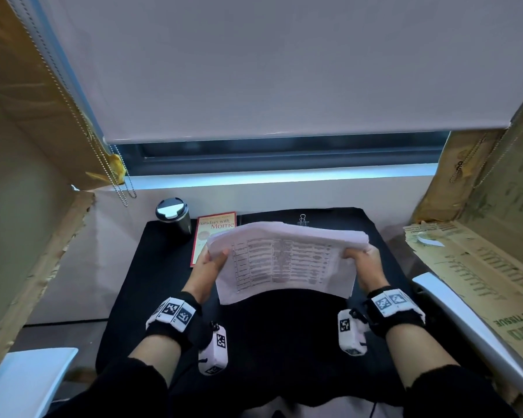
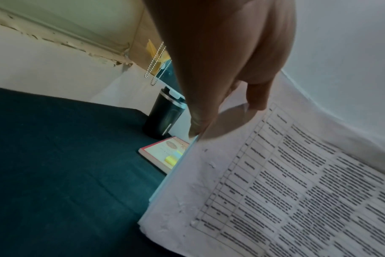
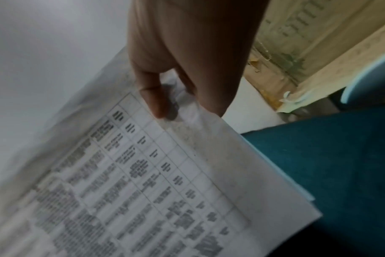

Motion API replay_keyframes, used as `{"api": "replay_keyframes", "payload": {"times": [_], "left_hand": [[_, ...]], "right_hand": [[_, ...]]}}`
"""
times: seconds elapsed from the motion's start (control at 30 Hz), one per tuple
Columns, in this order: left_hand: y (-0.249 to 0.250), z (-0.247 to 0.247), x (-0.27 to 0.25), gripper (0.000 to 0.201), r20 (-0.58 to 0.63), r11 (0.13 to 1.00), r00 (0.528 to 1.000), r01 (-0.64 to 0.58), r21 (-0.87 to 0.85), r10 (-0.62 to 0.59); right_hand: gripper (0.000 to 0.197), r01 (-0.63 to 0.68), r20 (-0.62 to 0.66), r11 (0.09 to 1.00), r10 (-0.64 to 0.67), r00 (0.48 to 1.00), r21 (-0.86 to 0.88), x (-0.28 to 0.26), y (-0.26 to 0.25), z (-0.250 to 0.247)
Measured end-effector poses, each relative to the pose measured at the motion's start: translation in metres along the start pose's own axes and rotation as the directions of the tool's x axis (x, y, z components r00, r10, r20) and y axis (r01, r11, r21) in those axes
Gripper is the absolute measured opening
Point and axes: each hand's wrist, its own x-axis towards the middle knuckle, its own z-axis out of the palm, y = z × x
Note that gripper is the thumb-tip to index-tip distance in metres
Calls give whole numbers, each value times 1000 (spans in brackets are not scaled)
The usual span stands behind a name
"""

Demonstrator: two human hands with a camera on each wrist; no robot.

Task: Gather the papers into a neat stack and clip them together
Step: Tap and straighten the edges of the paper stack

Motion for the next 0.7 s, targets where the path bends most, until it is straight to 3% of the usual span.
{"api": "replay_keyframes", "payload": {"times": [0.17, 0.27, 0.37, 0.43, 0.57, 0.7], "left_hand": [[5, -9, -1, 33, 6, 998, 1000, -6, -67, 6], [-4, -9, 0, 40, 61, 1000, 998, 18, -13, -17], [-10, -14, 6, 48, 40, 999, 998, 38, 22, -39], [-9, -18, 10, 48, 15, 999, 1000, 22, 40, -23], [-14, -17, 16, 53, 2, 999, 1000, 23, 49, -23], [-17, -7, 20, 40, 1, 996, 999, 42, 74, -42]], "right_hand": [[32, 89, -28, 992, -87, 996, 88, 0, -18, -14], [30, 35, 2, 997, -35, 999, 74, -3, 1, -17], [31, -32, 9, 999, 31, 999, 11, 2, 17, -17], [21, -28, 42, 999, 26, 999, 25, 5, 17, -19], [25, 5, 137, 996, -16, 990, 84, 14, 14, -25], [31, -39, 158, 990, 17, 987, 132, 15, 11, -16]]}}
